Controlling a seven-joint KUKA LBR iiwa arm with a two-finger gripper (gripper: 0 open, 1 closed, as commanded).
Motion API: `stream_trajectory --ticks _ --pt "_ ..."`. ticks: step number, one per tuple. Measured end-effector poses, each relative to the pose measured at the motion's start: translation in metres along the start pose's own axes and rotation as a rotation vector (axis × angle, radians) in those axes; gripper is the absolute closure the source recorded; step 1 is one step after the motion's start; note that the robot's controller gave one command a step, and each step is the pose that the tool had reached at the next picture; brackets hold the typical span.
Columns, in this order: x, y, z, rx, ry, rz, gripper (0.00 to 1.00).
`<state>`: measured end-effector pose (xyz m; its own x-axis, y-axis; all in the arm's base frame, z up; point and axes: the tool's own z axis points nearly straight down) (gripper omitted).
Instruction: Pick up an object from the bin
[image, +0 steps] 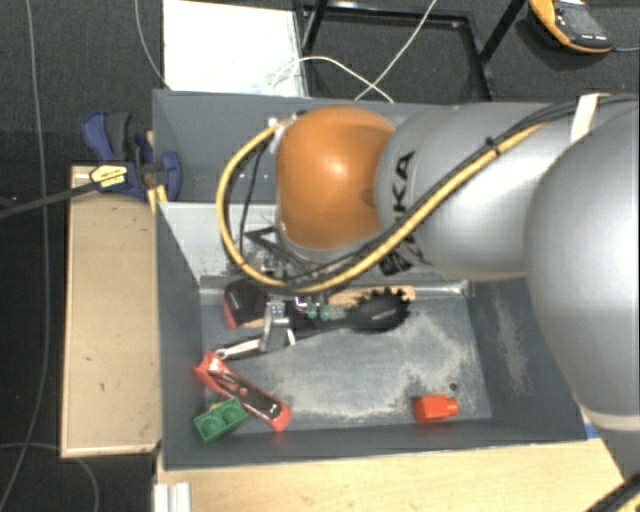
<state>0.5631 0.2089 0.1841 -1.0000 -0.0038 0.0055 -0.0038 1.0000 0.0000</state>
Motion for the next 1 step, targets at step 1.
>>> stream_trajectory --ticks 1 --pt "-0.0021 -0.0018 -0.0047 -0.002 -0.008 0.006 0.00"
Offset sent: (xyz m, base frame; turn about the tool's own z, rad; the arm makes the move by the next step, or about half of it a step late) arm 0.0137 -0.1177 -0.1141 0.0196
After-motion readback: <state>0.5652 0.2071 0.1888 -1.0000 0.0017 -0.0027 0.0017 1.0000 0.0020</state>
